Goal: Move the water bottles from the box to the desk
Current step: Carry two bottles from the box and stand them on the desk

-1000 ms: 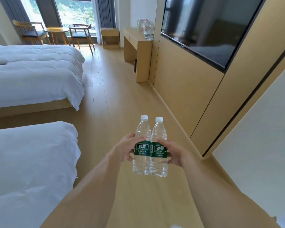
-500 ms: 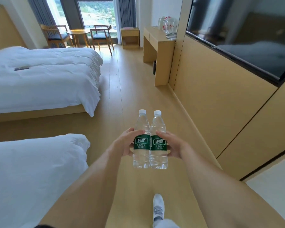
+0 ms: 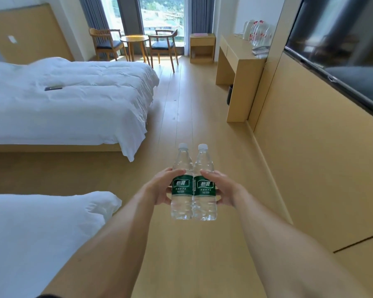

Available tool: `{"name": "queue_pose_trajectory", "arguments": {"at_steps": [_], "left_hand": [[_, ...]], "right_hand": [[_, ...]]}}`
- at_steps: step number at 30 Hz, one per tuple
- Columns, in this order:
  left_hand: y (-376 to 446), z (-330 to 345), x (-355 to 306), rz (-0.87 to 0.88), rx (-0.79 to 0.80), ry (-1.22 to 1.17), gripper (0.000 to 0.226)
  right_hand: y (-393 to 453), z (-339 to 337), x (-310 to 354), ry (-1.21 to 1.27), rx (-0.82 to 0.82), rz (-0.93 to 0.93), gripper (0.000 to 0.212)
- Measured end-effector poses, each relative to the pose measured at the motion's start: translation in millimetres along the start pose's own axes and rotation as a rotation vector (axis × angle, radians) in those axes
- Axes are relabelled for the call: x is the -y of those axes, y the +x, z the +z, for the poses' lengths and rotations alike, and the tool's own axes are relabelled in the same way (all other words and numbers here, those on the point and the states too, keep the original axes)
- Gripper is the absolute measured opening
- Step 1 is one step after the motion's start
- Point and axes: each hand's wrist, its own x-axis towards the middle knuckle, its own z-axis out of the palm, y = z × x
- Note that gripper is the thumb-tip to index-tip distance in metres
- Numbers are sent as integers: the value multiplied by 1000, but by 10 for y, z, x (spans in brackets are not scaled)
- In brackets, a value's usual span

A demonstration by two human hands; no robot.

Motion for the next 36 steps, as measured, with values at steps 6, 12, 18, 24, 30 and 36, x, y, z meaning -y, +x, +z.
{"name": "queue_pose_trajectory", "arguments": {"at_steps": [6, 12, 18, 24, 30, 36], "left_hand": [[694, -83, -469, 11, 13, -18, 31], [1669, -302, -1022, 24, 73, -21, 33], [2668, -602, -1766, 18, 118, -20, 33], [3465, -958, -2528, 19, 146, 12, 30], [4168, -1190, -3065, 34, 153, 23, 35], [4960, -1387, -3558, 38, 116, 31, 39]], "right_hand": [[656, -198, 482, -13, -19, 11, 46], [1493, -340, 1091, -28, -72, 12, 44], [2396, -414, 1871, -23, -141, 33, 46], [3160, -393, 2597, 7, -176, 14, 49], [3887, -458, 3158, 10, -166, -3, 48], [4787, -620, 3673, 1, -115, -6, 49]]}}
